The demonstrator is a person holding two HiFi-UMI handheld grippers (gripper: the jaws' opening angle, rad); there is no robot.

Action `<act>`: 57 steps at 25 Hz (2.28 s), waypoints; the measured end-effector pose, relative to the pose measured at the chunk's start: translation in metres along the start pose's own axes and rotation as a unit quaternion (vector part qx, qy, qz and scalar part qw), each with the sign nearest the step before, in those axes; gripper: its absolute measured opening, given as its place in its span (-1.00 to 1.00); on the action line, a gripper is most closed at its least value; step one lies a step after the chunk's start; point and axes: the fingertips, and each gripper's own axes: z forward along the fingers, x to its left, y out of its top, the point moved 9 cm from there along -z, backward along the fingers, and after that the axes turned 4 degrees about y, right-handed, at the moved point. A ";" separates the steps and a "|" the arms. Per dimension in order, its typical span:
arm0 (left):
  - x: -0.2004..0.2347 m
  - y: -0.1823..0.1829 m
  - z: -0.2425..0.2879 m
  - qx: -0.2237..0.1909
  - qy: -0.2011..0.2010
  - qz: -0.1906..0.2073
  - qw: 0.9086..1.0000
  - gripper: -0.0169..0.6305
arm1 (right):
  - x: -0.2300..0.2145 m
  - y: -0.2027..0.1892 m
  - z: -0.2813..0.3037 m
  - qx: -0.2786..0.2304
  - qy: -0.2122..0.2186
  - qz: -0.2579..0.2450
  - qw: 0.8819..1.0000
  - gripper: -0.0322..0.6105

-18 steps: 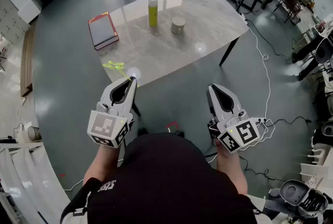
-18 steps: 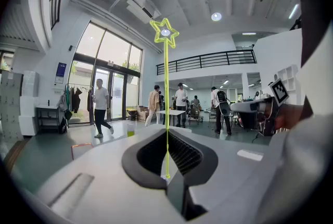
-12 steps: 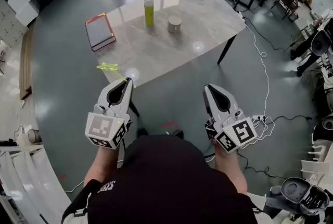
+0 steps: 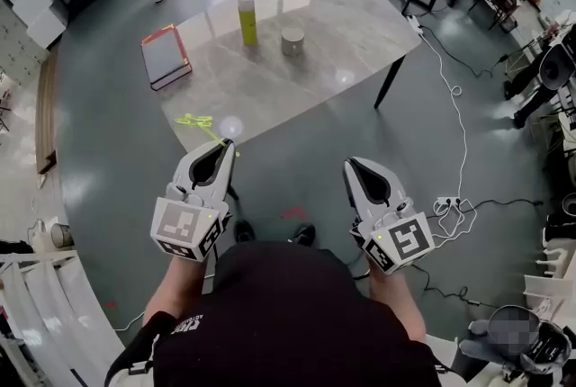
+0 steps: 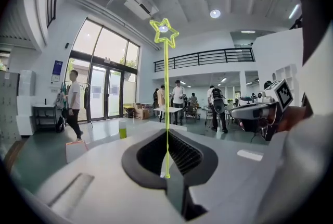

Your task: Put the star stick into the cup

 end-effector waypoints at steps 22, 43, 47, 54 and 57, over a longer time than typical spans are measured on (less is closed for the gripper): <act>-0.072 -0.001 0.062 0.005 -0.028 -0.004 1.000 -0.92 | -0.072 -0.026 -0.046 0.009 0.013 0.046 0.999 -0.74; 0.009 0.029 0.218 -0.008 -0.052 -0.019 0.998 -0.92 | -0.158 0.021 0.092 0.010 0.022 0.027 0.999 -0.74; 0.036 0.037 0.229 -0.015 -0.054 -0.025 0.998 -0.92 | -0.165 0.032 0.130 0.007 0.023 0.030 0.999 -0.76; 0.080 0.033 0.242 -0.003 -0.054 -0.029 0.998 -0.92 | -0.163 0.037 0.185 0.011 0.042 0.024 0.999 -0.77; 0.088 0.032 0.248 0.001 -0.046 -0.040 0.998 -0.92 | -0.170 0.035 0.196 0.015 0.048 0.036 0.998 -0.78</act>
